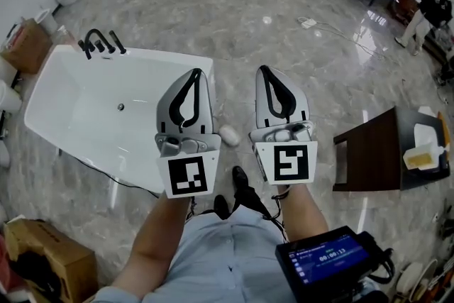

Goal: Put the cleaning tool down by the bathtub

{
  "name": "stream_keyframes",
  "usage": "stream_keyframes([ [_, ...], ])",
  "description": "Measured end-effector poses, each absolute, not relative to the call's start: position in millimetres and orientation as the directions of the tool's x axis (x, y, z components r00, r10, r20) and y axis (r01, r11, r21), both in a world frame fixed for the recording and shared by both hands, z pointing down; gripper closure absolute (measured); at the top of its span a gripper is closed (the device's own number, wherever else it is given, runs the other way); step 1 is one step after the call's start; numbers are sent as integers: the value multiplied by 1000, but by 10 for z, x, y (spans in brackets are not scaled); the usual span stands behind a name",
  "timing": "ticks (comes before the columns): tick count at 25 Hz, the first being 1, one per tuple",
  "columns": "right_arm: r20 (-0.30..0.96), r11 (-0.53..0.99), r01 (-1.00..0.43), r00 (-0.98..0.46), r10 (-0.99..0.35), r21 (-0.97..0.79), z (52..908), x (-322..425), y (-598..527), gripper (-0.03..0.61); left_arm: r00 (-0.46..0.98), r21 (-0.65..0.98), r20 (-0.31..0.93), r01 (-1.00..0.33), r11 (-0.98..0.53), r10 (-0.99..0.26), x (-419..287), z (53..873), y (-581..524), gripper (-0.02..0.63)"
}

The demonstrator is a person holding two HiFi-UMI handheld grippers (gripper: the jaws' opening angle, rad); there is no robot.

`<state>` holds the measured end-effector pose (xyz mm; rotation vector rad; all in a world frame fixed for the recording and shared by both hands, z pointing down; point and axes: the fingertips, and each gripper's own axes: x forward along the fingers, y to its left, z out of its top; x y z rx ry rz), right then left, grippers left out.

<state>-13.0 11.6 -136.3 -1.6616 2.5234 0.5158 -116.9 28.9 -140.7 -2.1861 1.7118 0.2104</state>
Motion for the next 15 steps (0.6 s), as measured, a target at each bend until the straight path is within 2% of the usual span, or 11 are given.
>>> stream_keyframes([
  [9, -240, 359, -902, -414, -878, 240, -1361, -181, 139, 566, 258, -189, -342, -961, -203, -903, -1180, -1472, 321, 598],
  [15, -191, 377, -895, -424, -885, 238, -1249, -159, 72, 565, 259, -188, -341, -961, -204, -904, -1134, -1451, 251, 598],
])
